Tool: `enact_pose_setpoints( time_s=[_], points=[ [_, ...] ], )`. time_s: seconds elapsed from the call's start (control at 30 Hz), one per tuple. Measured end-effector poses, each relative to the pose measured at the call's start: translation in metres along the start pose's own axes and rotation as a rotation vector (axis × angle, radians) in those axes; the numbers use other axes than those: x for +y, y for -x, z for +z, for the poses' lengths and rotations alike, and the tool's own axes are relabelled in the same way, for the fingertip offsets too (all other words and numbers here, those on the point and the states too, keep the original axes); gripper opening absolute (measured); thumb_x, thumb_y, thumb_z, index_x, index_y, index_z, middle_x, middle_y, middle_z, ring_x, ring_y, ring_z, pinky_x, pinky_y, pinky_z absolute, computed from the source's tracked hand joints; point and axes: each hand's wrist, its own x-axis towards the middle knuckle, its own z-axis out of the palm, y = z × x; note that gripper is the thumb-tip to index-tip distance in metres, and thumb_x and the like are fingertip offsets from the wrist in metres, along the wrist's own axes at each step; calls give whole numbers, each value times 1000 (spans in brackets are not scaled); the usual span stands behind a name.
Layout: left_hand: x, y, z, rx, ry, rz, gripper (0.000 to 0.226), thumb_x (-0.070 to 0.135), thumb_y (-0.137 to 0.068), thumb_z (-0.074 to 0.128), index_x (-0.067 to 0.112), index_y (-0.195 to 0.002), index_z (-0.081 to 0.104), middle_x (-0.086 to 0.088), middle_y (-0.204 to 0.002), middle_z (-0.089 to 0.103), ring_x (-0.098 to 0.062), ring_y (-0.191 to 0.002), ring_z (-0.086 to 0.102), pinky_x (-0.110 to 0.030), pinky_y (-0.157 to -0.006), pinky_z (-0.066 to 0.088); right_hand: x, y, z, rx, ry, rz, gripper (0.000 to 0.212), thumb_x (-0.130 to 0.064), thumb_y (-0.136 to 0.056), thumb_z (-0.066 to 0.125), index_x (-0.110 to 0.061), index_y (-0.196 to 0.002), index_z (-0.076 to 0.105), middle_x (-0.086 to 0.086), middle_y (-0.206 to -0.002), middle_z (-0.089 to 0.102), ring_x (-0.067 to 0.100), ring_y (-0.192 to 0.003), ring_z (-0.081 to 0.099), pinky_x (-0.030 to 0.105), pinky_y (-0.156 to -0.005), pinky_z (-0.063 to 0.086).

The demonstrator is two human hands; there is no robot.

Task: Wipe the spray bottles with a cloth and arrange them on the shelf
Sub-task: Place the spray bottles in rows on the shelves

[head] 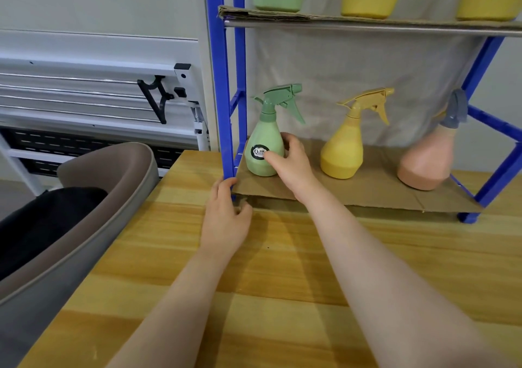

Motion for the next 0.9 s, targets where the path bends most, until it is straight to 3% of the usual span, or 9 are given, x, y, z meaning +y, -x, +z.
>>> enact_pose_setpoints(
  time_s=[0.13, 0.23, 0.33, 0.5, 0.67, 0.77, 0.9],
  points=[
    [0, 0, -1, -4, 4, -4, 53, 16, -89, 59, 21, -138, 42, 6, -148, 37, -13, -135, 39, -30, -106, 38, 1, -3, 1, -7, -48, -31, 66, -16, -82, 69, -18, -138, 34, -3, -130, 49, 15, -112, 54, 16, -78, 45],
    [2, 2, -1, -12, 10, -10, 54, 16, -89, 60, 22, -139, 41, 8, -148, 37, -12, -133, 39, -28, -105, 37, -1, -7, 3, 4, 25, -42, 81, -25, -77, 73, -23, -145, 30, -2, -134, 45, 18, -118, 51, 29, -91, 49],
    [2, 2, -2, -21, 9, -20, 56, 17, -88, 60, 24, -140, 40, 7, -150, 34, -14, -137, 37, -38, -110, 39, -4, -11, 6, 78, 228, -49, 85, -41, -73, 76, -19, -143, 34, 6, -137, 40, 25, -128, 40, 41, -107, 40],
    [1, 2, -3, -20, 19, -24, 56, 15, -87, 60, 22, -139, 41, 7, -149, 36, -13, -136, 36, -34, -110, 37, -6, -11, 8, 166, 309, -11, 92, -54, -69, 79, -14, -138, 34, 6, -136, 40, 24, -128, 38, 36, -103, 39],
    [1, 1, -2, -24, 26, -33, 56, 15, -87, 61, 22, -139, 41, 6, -148, 36, -14, -136, 37, -36, -110, 37, -11, -6, 13, 45, 152, -26, 96, -38, -63, 72, -24, -146, 25, 2, -137, 44, 22, -123, 48, 46, -98, 50],
    [0, 1, -1, -29, 27, -36, 57, 15, -87, 61, 22, -140, 40, 5, -150, 35, -15, -138, 35, -38, -112, 37, -10, -6, 13, 51, 190, -84, 82, -26, -72, 75, -23, -143, 32, -1, -129, 45, 19, -119, 47, 40, -96, 51],
    [1, 1, -2, -26, 27, -42, 57, 14, -87, 61, 22, -140, 41, 5, -151, 34, -14, -139, 33, -37, -113, 35, -7, -7, 16, 113, 259, -96, 81, -31, -71, 79, -19, -139, 35, 2, -131, 42, 19, -117, 45, 35, -93, 49]
  ],
)
